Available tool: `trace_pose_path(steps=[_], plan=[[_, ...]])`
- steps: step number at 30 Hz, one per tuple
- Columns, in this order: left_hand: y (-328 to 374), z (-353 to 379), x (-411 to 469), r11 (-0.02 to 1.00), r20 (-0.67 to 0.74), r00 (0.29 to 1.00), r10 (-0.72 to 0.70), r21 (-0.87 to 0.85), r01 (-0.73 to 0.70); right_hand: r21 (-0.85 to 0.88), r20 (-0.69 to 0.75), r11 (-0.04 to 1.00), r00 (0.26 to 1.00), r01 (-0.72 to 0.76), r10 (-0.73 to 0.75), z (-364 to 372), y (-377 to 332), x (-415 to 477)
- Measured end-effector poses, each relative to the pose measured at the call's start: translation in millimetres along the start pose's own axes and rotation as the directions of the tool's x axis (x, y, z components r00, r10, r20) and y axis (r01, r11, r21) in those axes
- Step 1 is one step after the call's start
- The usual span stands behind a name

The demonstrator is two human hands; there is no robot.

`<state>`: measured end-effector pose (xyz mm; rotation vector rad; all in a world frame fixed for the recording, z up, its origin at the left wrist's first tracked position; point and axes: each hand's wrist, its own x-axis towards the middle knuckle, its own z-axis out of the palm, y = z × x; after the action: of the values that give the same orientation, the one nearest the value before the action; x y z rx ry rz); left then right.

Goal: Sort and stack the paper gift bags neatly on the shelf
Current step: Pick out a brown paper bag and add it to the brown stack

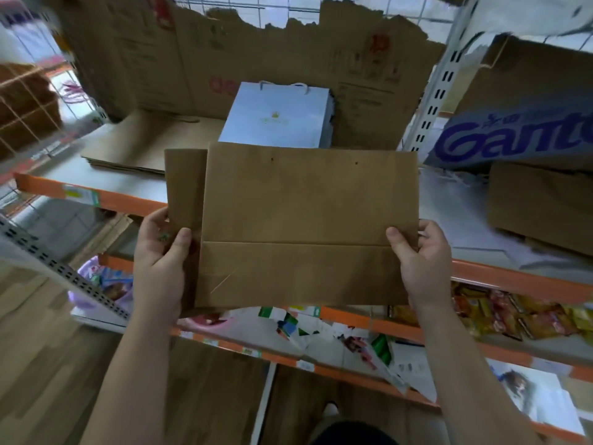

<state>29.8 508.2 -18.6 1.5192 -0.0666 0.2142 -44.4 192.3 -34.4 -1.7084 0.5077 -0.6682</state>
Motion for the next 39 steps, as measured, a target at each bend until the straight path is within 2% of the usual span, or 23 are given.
trace_pose_path(steps=[9,18,29,35,39], plan=[[3,-36,86,0.999,-0.108,0.994,0.026,-0.041,-0.03,-0.022,-0.022,0.995,0.995,0.098,-0.098,88,-37,38],[-6,-53,155,0.997,-0.109,0.994,-0.029,-0.077,0.021,-0.057,-0.036,0.991,0.991,0.125,-0.127,144,-58,70],[-29,-102,263,0.997,0.024,0.999,-0.036,-0.06,0.038,-0.118,-0.17,0.99,0.981,0.075,-0.094,225,-68,70],[-42,-158,358,0.995,0.124,0.987,-0.099,0.029,0.097,-0.13,-0.243,0.991,0.967,0.039,-0.07,313,-85,56],[-50,-182,405,0.991,0.174,0.983,-0.055,0.126,0.034,-0.174,-0.283,0.985,0.957,0.018,-0.067,364,-92,50]])
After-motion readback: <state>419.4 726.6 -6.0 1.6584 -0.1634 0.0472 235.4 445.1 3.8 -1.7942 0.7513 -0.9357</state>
